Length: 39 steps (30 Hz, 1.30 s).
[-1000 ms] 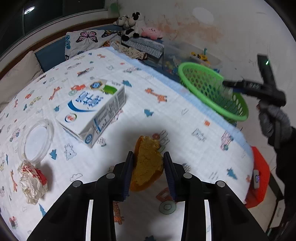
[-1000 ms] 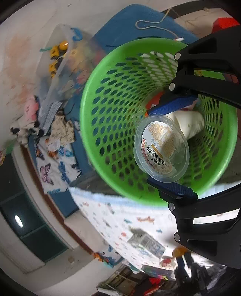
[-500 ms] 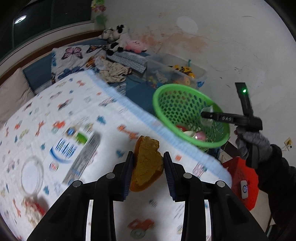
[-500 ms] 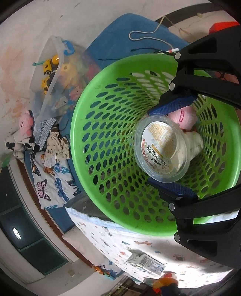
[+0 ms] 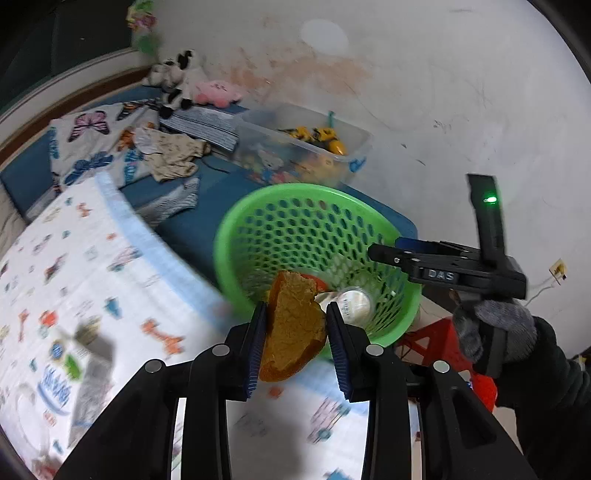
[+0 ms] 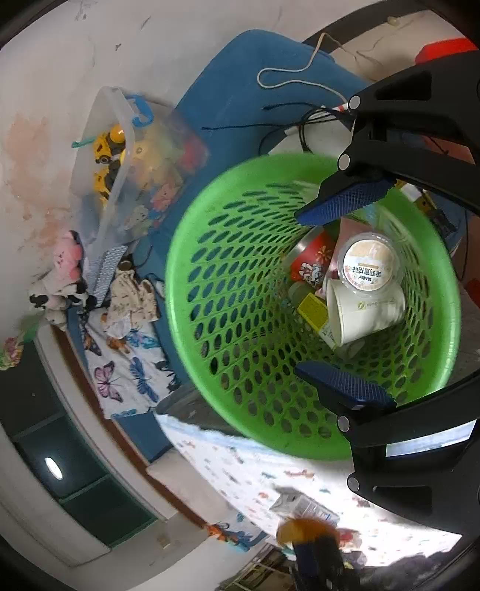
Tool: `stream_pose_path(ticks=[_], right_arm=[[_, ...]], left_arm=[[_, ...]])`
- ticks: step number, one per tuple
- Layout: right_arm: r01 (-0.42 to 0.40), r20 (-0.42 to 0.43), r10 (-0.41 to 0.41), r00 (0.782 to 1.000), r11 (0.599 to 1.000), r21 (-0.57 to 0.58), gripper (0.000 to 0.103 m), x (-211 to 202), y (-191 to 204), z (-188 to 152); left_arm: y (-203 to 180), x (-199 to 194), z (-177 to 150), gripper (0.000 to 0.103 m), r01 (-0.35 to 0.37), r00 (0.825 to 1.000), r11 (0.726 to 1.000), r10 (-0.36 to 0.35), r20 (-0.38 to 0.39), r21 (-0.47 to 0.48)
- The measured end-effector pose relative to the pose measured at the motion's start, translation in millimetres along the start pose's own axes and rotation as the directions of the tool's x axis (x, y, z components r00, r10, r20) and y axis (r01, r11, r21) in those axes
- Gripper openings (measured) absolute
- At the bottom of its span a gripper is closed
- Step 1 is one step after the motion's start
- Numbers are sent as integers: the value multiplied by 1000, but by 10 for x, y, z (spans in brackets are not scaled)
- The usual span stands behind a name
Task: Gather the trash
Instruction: 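Carry the tub and bread crust over the green basket and release both, then move both grippers back over the bed toward the tissue and milk carton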
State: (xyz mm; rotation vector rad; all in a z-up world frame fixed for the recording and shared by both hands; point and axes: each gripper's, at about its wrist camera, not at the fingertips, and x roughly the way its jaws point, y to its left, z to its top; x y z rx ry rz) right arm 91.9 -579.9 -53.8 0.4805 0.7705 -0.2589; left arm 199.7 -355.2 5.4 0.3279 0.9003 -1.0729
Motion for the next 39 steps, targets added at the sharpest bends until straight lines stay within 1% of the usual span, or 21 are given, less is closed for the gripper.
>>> stream_pose_path(ticks=[5,8,11,15,17,22,25,28,32,36,39], right_arm=[[-11,47,10,999,1000,24,78,-243,-101,-14],[-9,67,6,998,999,36,78,-355,-173,-29],[-13,78,9,997,999,50,78,-430,-244,-49],[-16,84,11,996,998,69,78,-474,-304,-86],[-20,84,13,996,997,77,78,-475,-325,-103],[-24,87,16,996,996,91,78,-484,-342,-121],[-31,83,24,996,997,77,78,-504,-285,-136],[-41,80,37,996,998,53,78,-515,-179,-149],[-80,68,80,995,997,5,78,-508,67,-168],[-119,44,121,992,991,-56,78,-442,385,-191],[-156,19,159,987,984,-91,78,-356,636,-213]], left_arm=[[-223,372,164,32,32,998,999,-32,-45,12],[-332,554,220,32,56,996,998,-55,-72,13],[-400,687,250,33,63,994,998,-62,-88,2],[-429,778,281,40,72,992,997,-73,-102,-15],[-432,768,279,57,78,992,997,-80,-98,-22],[-368,666,241,58,66,995,997,-68,-77,-29],[-253,506,200,58,49,997,997,-52,-49,-54],[-109,246,112,58,2,1000,998,-3,-4,-69],[91,-82,-56,62,-55,997,994,60,48,-95],[305,-381,-250,62,-107,990,984,119,78,-144],[480,-595,-404,63,-155,981,971,174,92,-180]])
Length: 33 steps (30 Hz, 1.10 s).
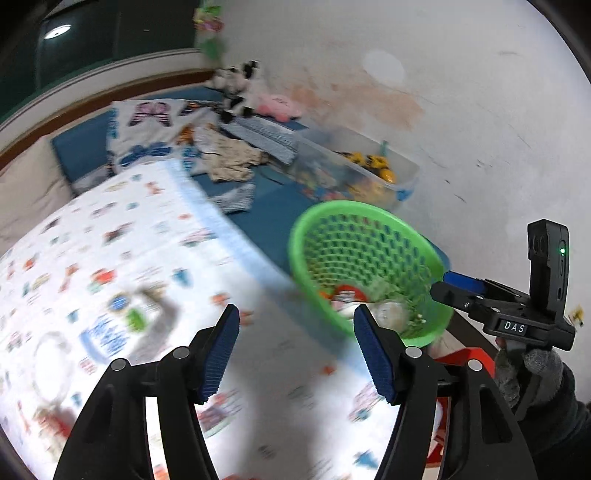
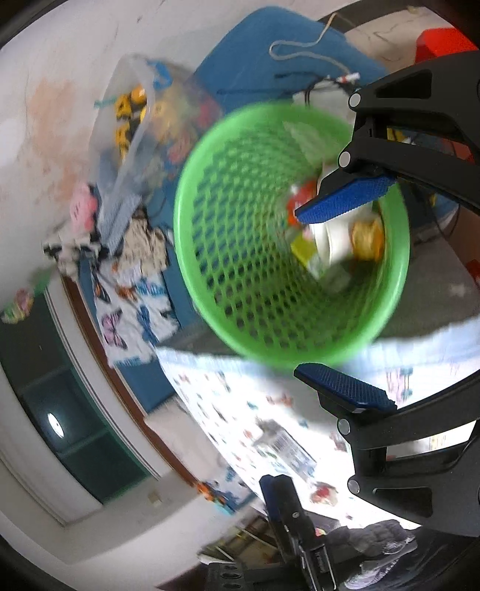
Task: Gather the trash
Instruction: 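Move both grippers back over the bed toward the tissue and milk carton, then grasp the crumpled tissue with the left gripper while the right grasps the white milk carton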
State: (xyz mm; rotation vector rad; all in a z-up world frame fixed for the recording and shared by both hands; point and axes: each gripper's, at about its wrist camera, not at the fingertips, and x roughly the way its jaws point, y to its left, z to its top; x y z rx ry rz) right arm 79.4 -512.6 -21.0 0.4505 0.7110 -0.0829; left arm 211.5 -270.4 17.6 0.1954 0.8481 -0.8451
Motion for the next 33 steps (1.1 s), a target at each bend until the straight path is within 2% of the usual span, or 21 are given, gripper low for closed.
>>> stream_pose_path(ticks=[1,4,9,12,17,22,25,30,33], right_arm=[[-14,-8,14,1000,1000,-13,78,47,88,-1],[-45,-37,43,998,998,-47,78,190,320,-2],[-99,-80,93,993,992,-84,78,408,669,-16],[-123,-100,113,989,987,-103,80,509,864,-24],[-160,-132,142,981,977,-142,81,642,1189,-39],[-171,-168,145,975,973,-155,84,795,1457,-36],[-177,-201,147,968,974,-140,84,890,1590,-36],[-172,-234,127,964,968,-184,86,1036,1873,-54],[-167,-254,118,960,969,-181,86,1145,1980,-51]], left_arm=[[98,-82,-49,67,-27,1000,1000,27,10,-15],[318,-275,-165,68,-90,995,995,91,34,-35],[813,-547,-449,72,-226,972,968,231,33,-113],[1133,-639,-647,75,-295,954,941,299,2,-168],[1631,-686,-960,76,-361,932,895,355,-70,-261],[1895,-563,-1161,76,-399,917,870,375,-137,-291],[2006,-530,-1232,69,-387,922,863,356,-154,-324],[2079,-521,-1296,53,-374,927,866,341,-155,-333],[2132,-565,-1335,47,-355,935,868,326,-142,-347]])
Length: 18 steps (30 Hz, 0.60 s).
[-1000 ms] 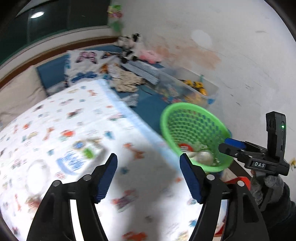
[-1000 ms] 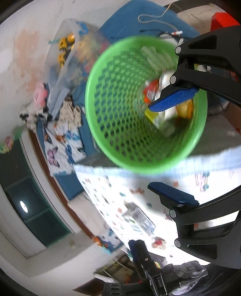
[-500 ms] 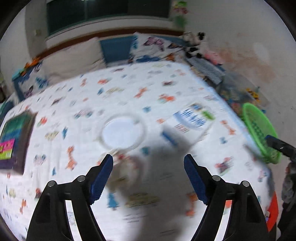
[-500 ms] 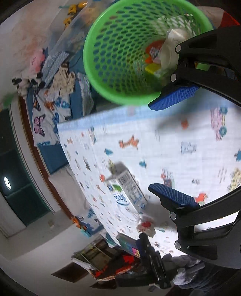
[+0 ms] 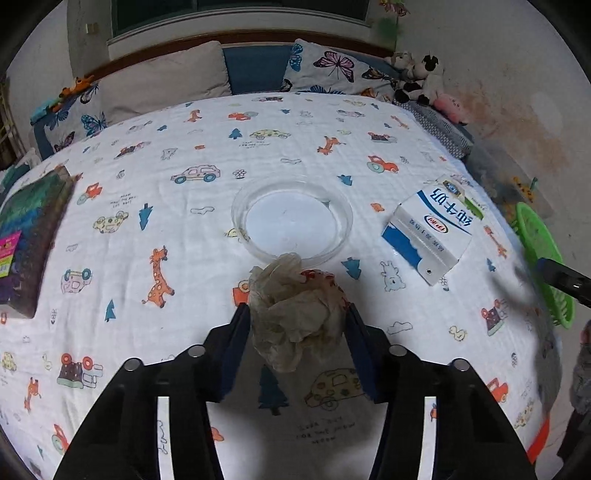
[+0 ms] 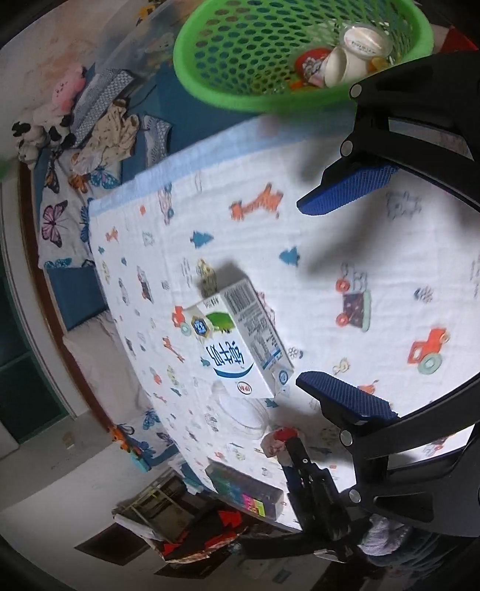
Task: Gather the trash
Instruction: 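Grasp the crumpled tissue with the left gripper while the right grasps the white milk carton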
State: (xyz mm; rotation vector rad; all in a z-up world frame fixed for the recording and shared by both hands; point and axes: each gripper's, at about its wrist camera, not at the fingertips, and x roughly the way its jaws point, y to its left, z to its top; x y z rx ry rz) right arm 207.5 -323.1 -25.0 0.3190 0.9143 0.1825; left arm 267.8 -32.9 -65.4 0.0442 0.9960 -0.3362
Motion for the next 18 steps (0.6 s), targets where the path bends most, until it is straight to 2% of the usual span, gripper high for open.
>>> stream_pose_path(ticks=[4,11,18], right_arm=[[-4,-22,5,1000,1000,22,87,137,83,67],[-24,-78,32,996,994,104,87,399,181,195],[19,-132,8,991,980,197,89,693,303,406]], left_arm=[[57,-61,-47,43,-1,1000,1000,1,11,-2],[179,-194,-99,43,4,1000,1000,-3,24,-18],[247,-389,-161,43,17,997,1000,-17,71,-5]])
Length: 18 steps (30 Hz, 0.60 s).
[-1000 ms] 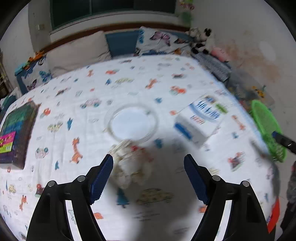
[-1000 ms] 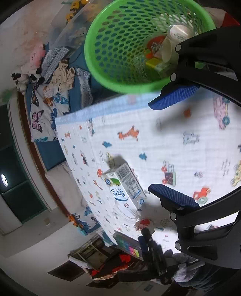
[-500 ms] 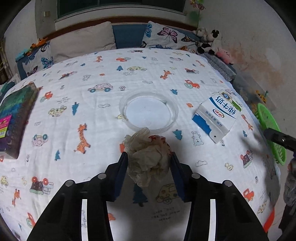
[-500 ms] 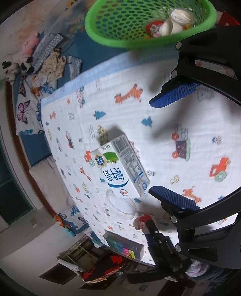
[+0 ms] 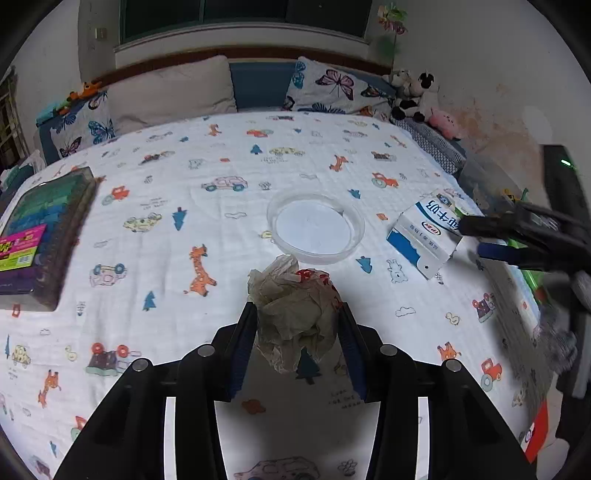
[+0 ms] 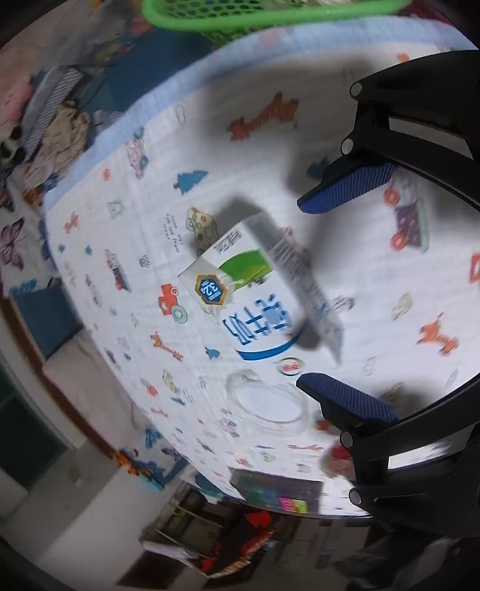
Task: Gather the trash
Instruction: 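Grasp the crumpled tissue with the left gripper while the right grasps the white milk carton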
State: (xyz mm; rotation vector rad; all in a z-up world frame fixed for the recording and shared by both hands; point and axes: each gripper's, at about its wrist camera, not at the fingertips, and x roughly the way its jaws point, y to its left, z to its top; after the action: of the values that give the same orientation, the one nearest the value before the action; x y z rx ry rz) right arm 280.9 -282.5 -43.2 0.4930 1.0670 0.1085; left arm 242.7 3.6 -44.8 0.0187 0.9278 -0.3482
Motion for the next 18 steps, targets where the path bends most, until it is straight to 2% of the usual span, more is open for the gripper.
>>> stream_pose_path(ticks=[3,5,10,18], right_arm=[[13,-20,-12,1000,997,70,89,115,45,114],[61,-12,-61,998,993,96,91,173,90,185],[116,-41,-111,993,982,152,95,350,162,280],[210,-66,-202,977,967,143,95,522,330,366]], left_arm=[[77,-68,-33,43,12,1000,1000,-12,12,-10],[134,-101,-61,43,16,1000,1000,-15,13,-16],[279,-127,-156,43,18,1000,999,-17,7,-34],[306,-136,-235,43,24,1000,999,-23,7,-32]])
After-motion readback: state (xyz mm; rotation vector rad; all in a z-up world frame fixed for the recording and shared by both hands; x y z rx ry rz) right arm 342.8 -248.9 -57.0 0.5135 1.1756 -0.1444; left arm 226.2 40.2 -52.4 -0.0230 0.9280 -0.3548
